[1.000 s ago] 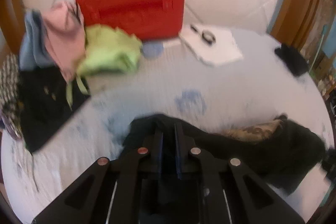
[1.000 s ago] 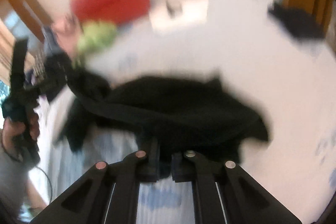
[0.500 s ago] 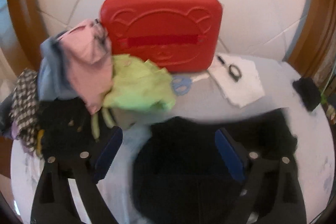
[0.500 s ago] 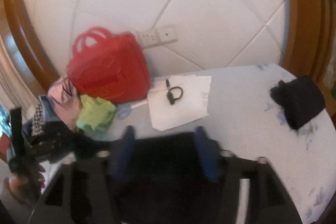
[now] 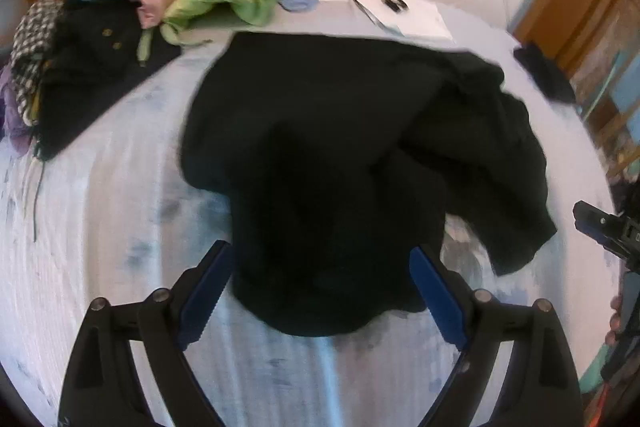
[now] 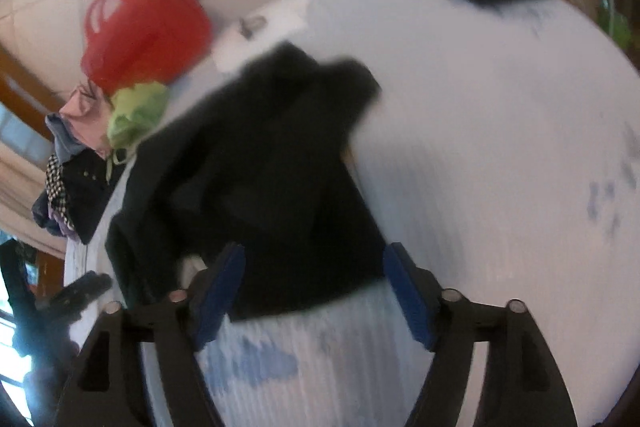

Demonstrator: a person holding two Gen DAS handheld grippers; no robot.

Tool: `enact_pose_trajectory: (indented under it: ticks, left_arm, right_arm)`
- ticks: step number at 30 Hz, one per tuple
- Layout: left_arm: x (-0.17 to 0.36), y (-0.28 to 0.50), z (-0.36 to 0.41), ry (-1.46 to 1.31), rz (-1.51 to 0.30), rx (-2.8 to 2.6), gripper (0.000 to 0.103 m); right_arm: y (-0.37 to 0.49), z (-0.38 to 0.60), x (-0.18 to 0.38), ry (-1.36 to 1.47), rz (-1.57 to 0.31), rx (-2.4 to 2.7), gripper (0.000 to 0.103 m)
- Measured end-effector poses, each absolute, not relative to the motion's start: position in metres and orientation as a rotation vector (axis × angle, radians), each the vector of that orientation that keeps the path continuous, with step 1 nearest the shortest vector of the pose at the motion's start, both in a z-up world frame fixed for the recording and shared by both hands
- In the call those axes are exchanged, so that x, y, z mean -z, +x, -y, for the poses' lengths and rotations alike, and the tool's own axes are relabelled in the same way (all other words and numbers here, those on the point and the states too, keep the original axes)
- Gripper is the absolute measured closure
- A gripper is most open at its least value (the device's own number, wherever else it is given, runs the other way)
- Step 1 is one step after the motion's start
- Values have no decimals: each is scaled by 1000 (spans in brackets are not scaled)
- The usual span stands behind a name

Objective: Fold clothes

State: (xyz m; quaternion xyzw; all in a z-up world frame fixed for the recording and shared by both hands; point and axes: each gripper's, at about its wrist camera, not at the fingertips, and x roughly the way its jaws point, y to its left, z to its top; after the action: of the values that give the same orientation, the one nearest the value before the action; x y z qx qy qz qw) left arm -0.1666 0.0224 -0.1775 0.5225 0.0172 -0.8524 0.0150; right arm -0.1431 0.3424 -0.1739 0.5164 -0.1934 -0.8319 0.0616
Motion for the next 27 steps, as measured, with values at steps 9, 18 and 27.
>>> enact_pose_trajectory:
  ticks: [9, 18, 27]
  left_arm:
    - [215, -168, -66, 1744, -7, 2607, 12]
    - [228, -169, -68, 1772, -13, 2593, 8]
    - [223, -171, -66, 1850, 56, 2605, 27]
  right_arm:
    - [-142, -333, 195, 1616, 514, 2562, 23]
    - [-158, -311, 214, 1686, 381, 2588, 22]
    - [-164, -286, 220, 1821, 58, 2594, 24]
